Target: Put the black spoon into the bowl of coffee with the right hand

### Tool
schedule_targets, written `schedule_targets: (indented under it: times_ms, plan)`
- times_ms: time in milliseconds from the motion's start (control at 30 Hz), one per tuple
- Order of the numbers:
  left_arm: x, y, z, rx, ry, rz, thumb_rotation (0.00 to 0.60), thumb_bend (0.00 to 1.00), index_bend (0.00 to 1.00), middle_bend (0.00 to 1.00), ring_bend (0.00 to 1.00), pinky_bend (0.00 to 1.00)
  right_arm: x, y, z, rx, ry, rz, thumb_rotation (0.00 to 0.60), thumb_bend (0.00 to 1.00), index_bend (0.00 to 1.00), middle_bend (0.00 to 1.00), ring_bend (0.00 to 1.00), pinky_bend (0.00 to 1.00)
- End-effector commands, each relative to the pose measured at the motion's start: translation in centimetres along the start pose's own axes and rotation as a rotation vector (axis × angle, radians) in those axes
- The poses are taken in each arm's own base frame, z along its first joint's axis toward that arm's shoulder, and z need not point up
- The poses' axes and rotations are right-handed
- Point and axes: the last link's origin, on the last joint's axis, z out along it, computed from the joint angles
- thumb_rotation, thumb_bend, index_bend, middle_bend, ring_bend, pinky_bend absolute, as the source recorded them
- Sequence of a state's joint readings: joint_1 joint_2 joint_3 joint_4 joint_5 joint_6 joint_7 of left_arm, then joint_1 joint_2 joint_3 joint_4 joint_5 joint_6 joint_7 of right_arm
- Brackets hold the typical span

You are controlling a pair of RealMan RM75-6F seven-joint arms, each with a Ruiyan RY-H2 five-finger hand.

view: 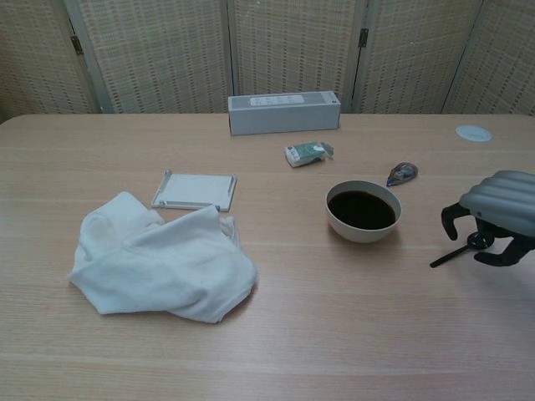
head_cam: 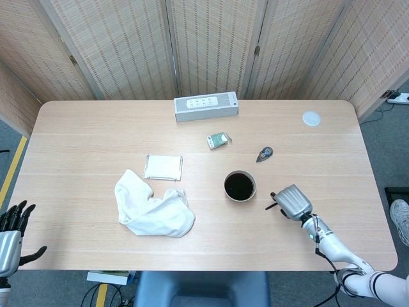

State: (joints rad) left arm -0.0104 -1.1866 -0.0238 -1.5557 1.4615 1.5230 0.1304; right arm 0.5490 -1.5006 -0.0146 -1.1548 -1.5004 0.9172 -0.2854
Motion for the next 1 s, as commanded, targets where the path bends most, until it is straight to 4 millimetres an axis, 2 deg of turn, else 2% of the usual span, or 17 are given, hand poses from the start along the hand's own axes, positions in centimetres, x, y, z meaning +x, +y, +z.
schedule_targets:
  times_ms: [33, 400, 1000]
  plan:
    - [-0.1, 0.0, 0.0, 0.002, -0.001, -0.001, 0.600, 0.15, 0.12, 0.06, 0.07, 0.14, -0.3, -0.5, 0.3, 0.008, 0.017, -0.016, 0.600, 0.26, 0.50, 1.00, 1.00, 1.00]
    - [-0.2, -0.1, -0.1, 0.002, 0.000, -0.006, 0.600, 0.15, 0.12, 0.06, 0.07, 0.14, -1.1, -1.1, 1.2, 0.005, 0.054, -0.071, 0.600, 0.26, 0.52, 1.00, 1.00, 1.00]
    - [-0.3, -0.6, -0.4, 0.011, -0.007, -0.002, 0.600, 0.15, 0.12, 0.06, 0.07, 0.14, -1.9, -1.2, 2.1, 0.005, 0.019, -0.102, 0.600, 0.26, 0.52, 1.00, 1.00, 1.00]
